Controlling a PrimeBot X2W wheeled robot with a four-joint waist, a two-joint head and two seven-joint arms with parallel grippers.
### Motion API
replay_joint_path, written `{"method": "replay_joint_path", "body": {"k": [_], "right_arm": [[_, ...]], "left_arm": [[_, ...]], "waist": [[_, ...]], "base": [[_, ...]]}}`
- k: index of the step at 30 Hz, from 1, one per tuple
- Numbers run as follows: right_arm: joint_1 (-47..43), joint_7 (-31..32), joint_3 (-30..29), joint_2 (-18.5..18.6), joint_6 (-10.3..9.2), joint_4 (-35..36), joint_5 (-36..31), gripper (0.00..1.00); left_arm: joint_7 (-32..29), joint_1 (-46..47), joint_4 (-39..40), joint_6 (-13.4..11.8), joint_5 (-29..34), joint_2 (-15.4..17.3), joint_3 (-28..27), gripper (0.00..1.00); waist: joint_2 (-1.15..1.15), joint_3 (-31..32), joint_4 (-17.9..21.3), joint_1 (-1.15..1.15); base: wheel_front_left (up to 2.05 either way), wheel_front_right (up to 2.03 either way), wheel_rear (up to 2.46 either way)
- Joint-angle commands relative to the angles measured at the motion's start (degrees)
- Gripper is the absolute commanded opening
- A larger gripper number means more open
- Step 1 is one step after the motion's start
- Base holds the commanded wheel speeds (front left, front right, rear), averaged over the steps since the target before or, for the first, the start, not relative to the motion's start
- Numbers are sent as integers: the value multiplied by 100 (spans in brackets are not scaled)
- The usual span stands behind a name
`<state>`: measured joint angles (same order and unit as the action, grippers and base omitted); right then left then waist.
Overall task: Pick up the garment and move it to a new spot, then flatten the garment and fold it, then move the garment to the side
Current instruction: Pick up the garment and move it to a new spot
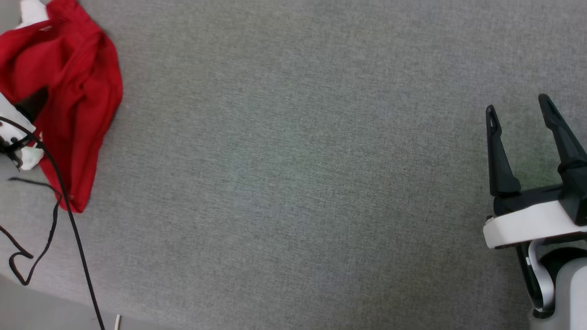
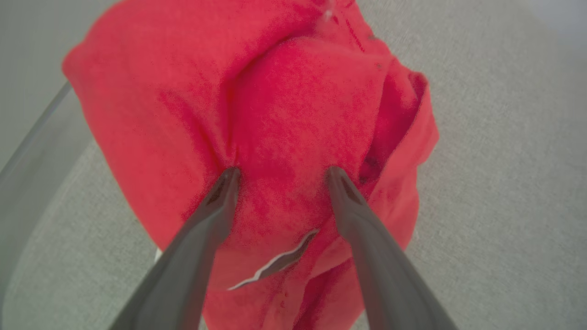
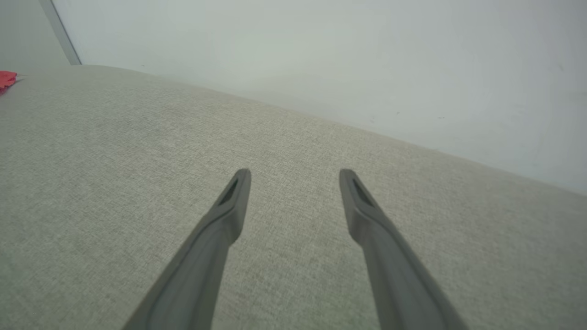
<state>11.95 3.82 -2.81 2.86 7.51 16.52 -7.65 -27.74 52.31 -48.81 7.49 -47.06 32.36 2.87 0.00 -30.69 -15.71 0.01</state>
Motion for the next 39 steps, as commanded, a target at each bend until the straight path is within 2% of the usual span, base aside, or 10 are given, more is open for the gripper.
{"method": "replay_joint_path", "body": {"k": [1, 5, 9, 10, 11, 12, 17, 24, 34, 39], "right_arm": [[116, -25, 4, 3, -4, -11, -43, 100], [189, -38, 27, 4, -4, -41, -56, 100], [243, -44, 9, 4, -4, -52, -65, 100], [239, -42, -4, 4, -4, -51, -59, 100], [232, -38, -7, 4, -4, -54, -57, 100], [233, -36, -14, 3, -4, -58, -56, 100], [223, -84, -23, 4, -4, -114, 10, 100], [-10, -210, -89, 3, -4, -302, 202, 100], [-409, -437, -214, 2, -4, -653, 549, 100], [-669, -535, -293, 1, -4, -818, 737, 100]], "left_arm": [[-156, 83, -162, -1, -74, 9, -14, 100], [-557, 151, -792, -1, -338, -71, -75, 100], [-839, 66, -1074, -1, -462, -192, 52, 99], [-857, 63, -1097, -1, -485, -204, 75, 55], [-871, 53, -1078, -1, -508, -216, 123, 31], [-834, 41, -1048, -1, -545, -220, 148, 0], [-244, 43, -914, 0, -507, -122, 273, 0], [1298, 109, -641, -1, -223, 114, 506, 0], [3475, -107, -206, -1, 188, 118, 1103, 0], [4125, -292, -91, -1, 342, -19, 1304, 0]], "waist": [[0, -117, 75, -1], [0, -230, 135, -1], [0, -263, 172, -1], [0, -265, 176, -1], [0, -264, 181, -1], [0, -259, 184, -1], [0, -89, 189, -1], [0, 481, 144, -1], [0, 1472, 113, -1], [0, 1947, 162, -1]], "base": [[0, 0, 0], [0, 0, 0], [0, 0, 0], [0, 0, 0], [0, 0, 0], [0, 0, 0], [0, 0, 0], [0, 0, 0], [0, 0, 0], [0, 0, 0]]}}
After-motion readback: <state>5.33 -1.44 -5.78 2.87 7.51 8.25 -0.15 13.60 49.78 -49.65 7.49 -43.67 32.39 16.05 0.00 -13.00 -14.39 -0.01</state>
